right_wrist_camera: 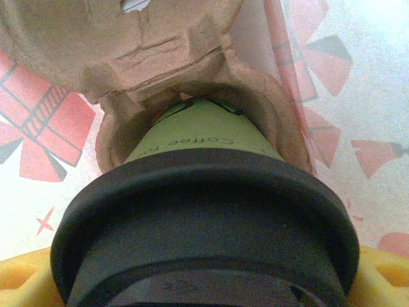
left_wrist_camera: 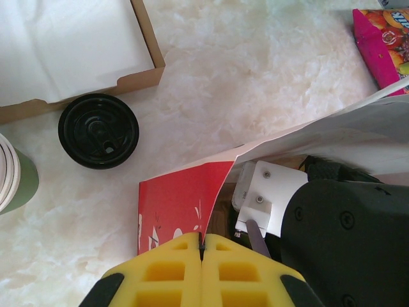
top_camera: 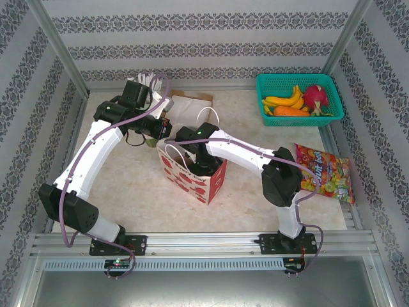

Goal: Pack the takeout coffee

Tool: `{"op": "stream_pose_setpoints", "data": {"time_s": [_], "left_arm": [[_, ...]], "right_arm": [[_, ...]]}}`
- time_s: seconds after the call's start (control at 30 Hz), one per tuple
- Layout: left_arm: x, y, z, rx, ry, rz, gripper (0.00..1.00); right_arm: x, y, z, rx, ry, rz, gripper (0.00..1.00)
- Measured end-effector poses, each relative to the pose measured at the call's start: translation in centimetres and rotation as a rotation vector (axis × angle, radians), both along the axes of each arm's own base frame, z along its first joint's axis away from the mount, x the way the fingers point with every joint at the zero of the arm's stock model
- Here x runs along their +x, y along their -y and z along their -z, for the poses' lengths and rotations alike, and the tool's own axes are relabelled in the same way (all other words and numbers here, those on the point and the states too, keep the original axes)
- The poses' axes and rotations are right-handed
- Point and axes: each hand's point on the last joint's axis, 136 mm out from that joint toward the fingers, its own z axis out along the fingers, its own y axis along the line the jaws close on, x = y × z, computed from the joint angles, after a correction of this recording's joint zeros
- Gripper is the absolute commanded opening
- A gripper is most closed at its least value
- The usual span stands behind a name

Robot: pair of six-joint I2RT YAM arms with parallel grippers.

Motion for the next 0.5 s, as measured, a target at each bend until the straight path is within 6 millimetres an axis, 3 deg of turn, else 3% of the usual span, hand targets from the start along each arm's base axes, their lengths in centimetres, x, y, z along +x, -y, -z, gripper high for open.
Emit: {"op": "stream_pose_setpoints", "data": {"time_s": [0.5], "left_arm": [[-0.1,0.2,-0.1,-0.013,-0.002,0.009,0.00]], "right_arm": [[-0.2,0.0,1.1,0.008,-0.008,0.007,0.65]]}}
